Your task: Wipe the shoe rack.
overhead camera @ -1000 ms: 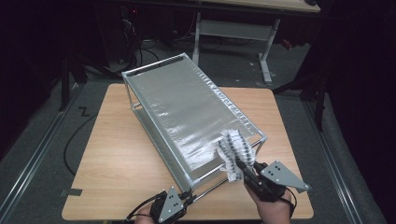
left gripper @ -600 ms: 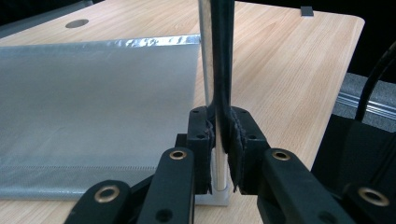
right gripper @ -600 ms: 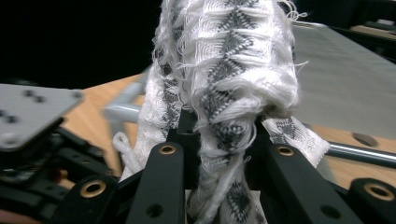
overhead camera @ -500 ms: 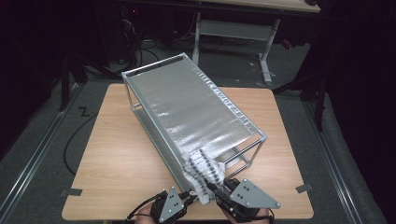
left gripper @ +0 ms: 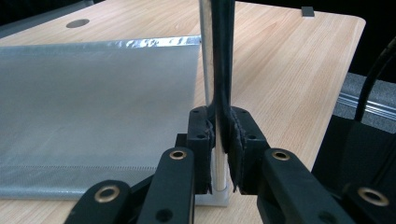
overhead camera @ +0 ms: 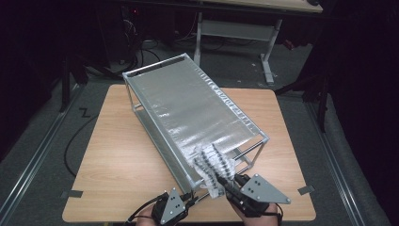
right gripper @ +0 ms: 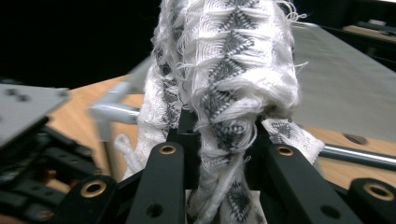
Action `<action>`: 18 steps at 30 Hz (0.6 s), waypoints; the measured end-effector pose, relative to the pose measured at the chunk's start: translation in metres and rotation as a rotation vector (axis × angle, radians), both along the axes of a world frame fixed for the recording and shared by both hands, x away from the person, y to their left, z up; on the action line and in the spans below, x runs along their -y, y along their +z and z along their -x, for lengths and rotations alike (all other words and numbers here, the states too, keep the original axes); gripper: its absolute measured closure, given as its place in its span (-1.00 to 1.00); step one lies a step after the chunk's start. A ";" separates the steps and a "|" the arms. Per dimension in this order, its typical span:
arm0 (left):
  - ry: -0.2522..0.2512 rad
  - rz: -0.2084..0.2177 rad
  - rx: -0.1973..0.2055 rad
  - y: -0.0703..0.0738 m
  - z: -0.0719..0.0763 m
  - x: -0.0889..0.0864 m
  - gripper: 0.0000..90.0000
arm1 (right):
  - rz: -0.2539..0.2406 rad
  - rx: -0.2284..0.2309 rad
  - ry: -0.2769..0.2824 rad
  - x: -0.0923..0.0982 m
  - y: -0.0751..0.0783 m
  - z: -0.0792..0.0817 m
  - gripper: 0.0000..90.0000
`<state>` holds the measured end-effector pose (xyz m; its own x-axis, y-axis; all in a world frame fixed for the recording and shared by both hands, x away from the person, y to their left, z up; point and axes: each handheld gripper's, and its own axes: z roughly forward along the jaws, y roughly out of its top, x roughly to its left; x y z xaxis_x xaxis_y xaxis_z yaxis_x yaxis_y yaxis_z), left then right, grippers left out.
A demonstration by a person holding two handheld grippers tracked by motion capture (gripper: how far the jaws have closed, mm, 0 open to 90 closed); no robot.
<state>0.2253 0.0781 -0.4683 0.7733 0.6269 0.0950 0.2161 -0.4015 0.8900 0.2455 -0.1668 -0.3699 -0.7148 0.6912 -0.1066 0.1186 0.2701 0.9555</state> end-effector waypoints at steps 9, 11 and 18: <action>-0.001 0.002 0.000 0.000 0.000 0.000 0.77 | -0.045 -0.039 -0.123 0.039 -0.002 -0.027 0.67; -0.001 0.001 0.000 0.000 0.000 0.000 0.77 | -0.068 -0.052 -0.163 0.051 -0.003 -0.036 0.67; -0.001 0.003 -0.001 0.000 0.000 0.000 0.77 | -0.099 -0.071 -0.279 0.084 -0.007 -0.055 0.67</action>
<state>0.2253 0.0786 -0.4686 0.7740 0.6265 0.0919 0.2169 -0.3987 0.8910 0.3008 -0.2507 -0.3770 -0.4994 0.8663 0.0146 0.2429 0.1238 0.9621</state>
